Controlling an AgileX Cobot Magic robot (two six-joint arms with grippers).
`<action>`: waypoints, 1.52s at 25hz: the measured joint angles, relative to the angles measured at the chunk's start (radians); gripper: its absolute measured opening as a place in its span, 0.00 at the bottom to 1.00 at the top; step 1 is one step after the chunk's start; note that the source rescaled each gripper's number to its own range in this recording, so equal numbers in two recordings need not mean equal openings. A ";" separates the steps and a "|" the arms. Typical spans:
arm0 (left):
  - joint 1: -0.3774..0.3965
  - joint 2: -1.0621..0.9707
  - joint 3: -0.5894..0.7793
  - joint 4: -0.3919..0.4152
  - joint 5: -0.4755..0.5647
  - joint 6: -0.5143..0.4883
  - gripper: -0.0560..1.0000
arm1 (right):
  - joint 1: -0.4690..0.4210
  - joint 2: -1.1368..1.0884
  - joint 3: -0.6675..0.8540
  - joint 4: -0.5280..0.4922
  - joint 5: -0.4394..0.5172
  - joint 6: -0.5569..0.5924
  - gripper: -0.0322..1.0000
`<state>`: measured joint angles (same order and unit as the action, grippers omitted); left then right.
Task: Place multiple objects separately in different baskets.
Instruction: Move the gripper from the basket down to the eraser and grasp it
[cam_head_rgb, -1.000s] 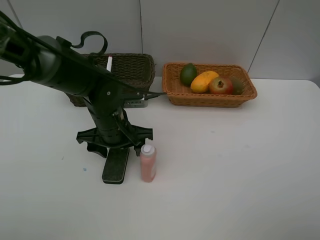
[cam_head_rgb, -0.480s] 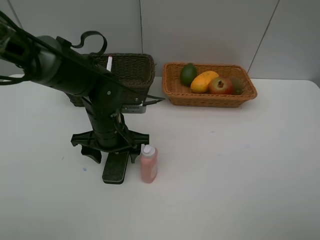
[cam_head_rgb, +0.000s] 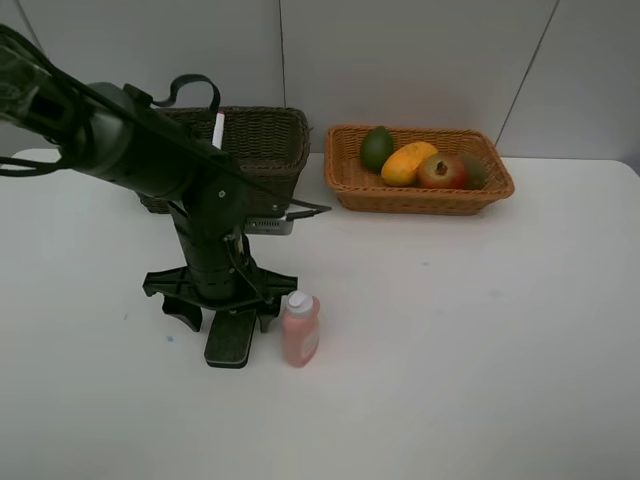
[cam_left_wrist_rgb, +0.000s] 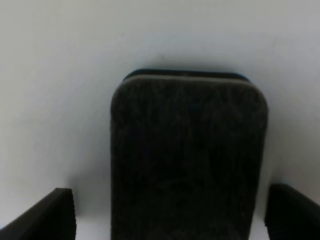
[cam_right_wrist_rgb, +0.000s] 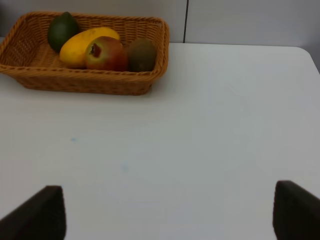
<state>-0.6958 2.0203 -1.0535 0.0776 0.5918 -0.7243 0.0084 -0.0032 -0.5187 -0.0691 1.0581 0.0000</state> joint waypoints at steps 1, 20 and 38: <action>0.000 0.000 0.000 0.000 -0.002 0.004 1.00 | 0.000 0.000 0.000 0.000 0.000 0.005 1.00; 0.008 0.000 0.000 -0.033 -0.021 0.043 0.98 | 0.000 0.000 0.000 0.000 0.000 0.000 1.00; 0.033 0.000 0.000 -0.093 -0.021 0.106 0.60 | 0.000 0.000 0.000 0.000 0.000 0.000 1.00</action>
<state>-0.6630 2.0202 -1.0535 -0.0158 0.5703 -0.6179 0.0084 -0.0032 -0.5187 -0.0691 1.0581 0.0000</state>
